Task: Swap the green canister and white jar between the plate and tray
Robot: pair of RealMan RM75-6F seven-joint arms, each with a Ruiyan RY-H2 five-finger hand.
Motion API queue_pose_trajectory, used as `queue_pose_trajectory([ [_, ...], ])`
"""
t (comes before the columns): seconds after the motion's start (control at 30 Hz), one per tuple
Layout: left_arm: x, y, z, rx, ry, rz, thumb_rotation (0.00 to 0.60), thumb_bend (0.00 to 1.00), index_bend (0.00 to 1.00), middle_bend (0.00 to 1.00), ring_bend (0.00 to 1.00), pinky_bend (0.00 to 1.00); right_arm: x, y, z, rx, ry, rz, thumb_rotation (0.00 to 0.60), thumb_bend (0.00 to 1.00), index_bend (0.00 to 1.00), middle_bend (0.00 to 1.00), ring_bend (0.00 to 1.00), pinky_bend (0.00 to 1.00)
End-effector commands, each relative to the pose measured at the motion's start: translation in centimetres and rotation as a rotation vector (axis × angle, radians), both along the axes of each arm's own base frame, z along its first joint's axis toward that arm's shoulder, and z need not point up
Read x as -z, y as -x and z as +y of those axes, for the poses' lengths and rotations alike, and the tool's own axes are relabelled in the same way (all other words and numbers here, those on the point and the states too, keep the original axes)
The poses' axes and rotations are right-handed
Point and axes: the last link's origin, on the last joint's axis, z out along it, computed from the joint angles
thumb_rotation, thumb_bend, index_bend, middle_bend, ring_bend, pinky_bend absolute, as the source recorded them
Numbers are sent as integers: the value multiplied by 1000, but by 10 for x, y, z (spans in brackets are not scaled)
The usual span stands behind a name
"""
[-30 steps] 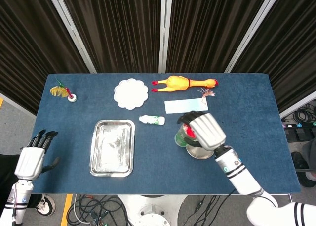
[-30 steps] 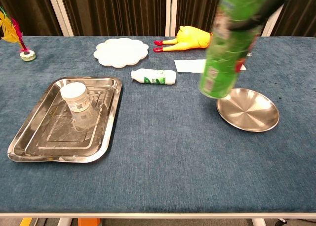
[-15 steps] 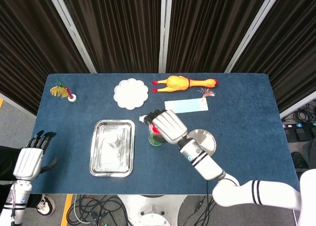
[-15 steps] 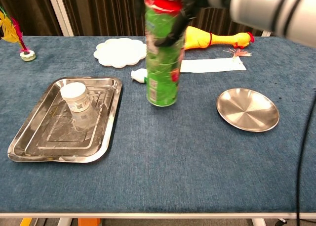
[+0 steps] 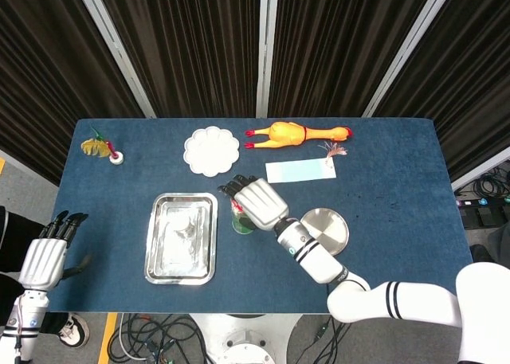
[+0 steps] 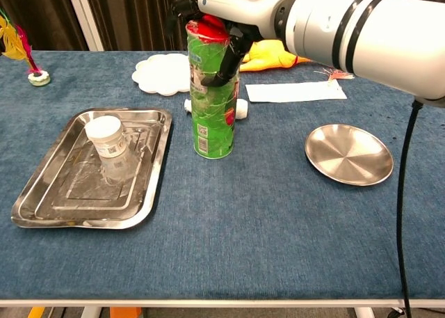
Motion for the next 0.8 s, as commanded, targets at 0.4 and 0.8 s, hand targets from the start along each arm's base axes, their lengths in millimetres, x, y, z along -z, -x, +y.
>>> queue_pose_trajectory([
  [0.4, 6, -14, 10, 48, 29, 0, 600, 224, 140, 136, 52, 200, -72, 19, 12, -42, 116, -164, 600, 0, 0, 1, 0, 12],
  [0.8, 38, -60, 49, 170, 156, -54, 600, 224, 140, 136, 52, 200, -155, 148, 50, 158, 324, -182, 600, 0, 0, 1, 0, 10],
])
